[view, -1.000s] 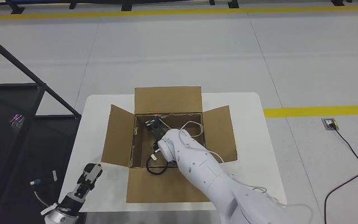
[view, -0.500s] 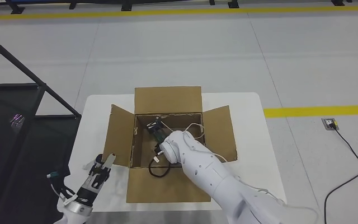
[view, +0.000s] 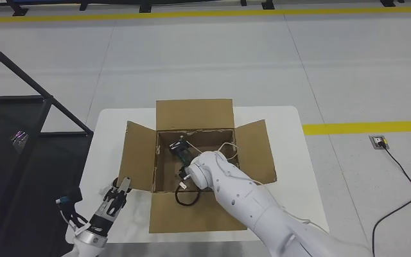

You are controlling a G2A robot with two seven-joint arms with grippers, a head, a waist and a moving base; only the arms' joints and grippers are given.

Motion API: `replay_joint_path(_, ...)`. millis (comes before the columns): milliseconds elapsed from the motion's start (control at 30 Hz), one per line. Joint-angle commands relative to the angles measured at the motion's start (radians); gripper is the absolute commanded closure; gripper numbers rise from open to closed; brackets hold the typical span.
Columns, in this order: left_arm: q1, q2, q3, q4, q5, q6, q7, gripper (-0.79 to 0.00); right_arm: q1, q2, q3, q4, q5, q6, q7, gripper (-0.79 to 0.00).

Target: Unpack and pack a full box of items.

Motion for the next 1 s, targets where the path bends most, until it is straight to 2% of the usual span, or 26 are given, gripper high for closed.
replay_joint_path(0,0.001,0.001,-0.007,0.003,-0.008,-0.009,-0.010,0.000,-0.010,0.009,0.012,-0.023,-0.013,0.001,0.013,-0.785)
replay_joint_path(433,-0.004,0.013,-0.046,0.045,-0.069,-0.095,-0.124,0.000,-0.057,0.049,0.066,-0.140,-0.103,-0.012,0.126,-0.785)
replay_joint_path(667,-0.003,0.020,-0.065,0.071,-0.084,-0.158,-0.177,0.000,-0.060,0.045,0.065,-0.155,-0.137,-0.027,0.189,-0.785)
replay_joint_path(967,0.014,0.030,-0.090,0.087,-0.111,-0.246,-0.227,0.000,-0.050,0.025,0.061,-0.135,-0.154,-0.038,0.215,-0.785)
